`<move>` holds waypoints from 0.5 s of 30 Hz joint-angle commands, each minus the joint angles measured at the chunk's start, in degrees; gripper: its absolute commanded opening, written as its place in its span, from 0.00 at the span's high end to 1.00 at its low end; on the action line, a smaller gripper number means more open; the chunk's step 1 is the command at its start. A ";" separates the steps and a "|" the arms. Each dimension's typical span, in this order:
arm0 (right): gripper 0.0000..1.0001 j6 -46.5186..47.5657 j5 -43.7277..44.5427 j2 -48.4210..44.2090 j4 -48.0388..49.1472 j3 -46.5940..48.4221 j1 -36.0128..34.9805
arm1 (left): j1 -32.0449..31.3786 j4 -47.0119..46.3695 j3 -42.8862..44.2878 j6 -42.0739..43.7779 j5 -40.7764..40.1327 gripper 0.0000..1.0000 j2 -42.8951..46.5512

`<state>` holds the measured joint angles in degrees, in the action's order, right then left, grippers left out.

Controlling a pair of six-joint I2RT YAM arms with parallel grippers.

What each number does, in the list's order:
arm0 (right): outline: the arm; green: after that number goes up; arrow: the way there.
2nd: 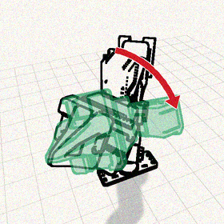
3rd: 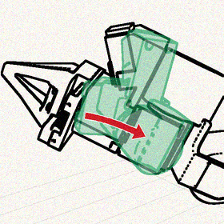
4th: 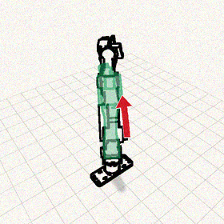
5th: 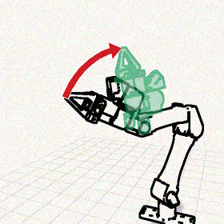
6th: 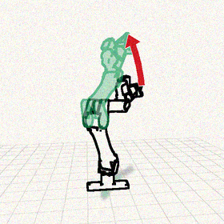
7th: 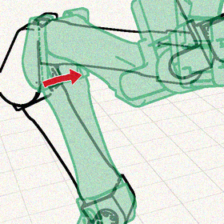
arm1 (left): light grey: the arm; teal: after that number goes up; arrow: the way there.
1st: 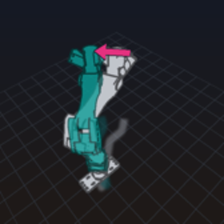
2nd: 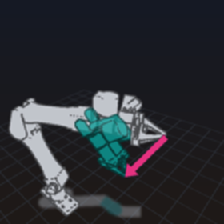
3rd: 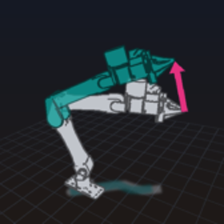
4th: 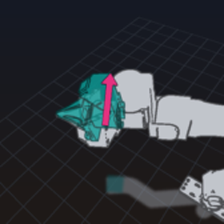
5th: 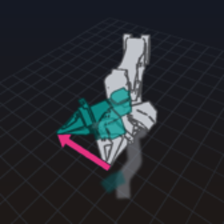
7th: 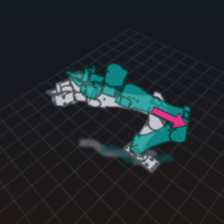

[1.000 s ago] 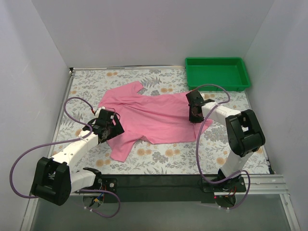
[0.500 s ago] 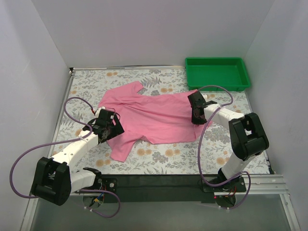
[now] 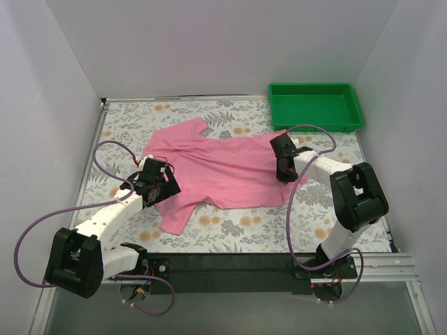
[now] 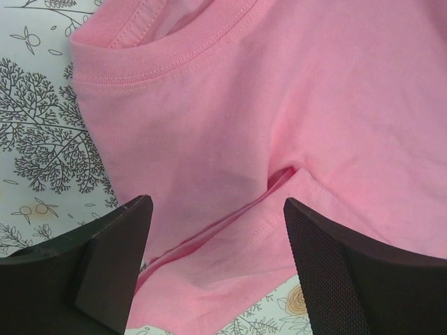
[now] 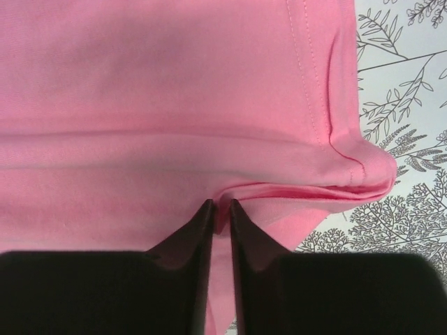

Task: Fold and stack the t-shirts
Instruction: Flatten the tshirt out

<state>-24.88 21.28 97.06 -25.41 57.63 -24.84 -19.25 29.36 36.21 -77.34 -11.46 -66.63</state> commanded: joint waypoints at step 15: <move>0.99 0.01 7.20 -12.49 -8.77 -8.22 1.28 | 0.17 -0.98 0.18 0.44 -0.66 0.30 2.47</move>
<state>-24.64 24.84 88.88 -29.56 52.53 -24.84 -19.25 29.10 36.21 -77.34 -11.42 -66.08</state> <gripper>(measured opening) 0.018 0.704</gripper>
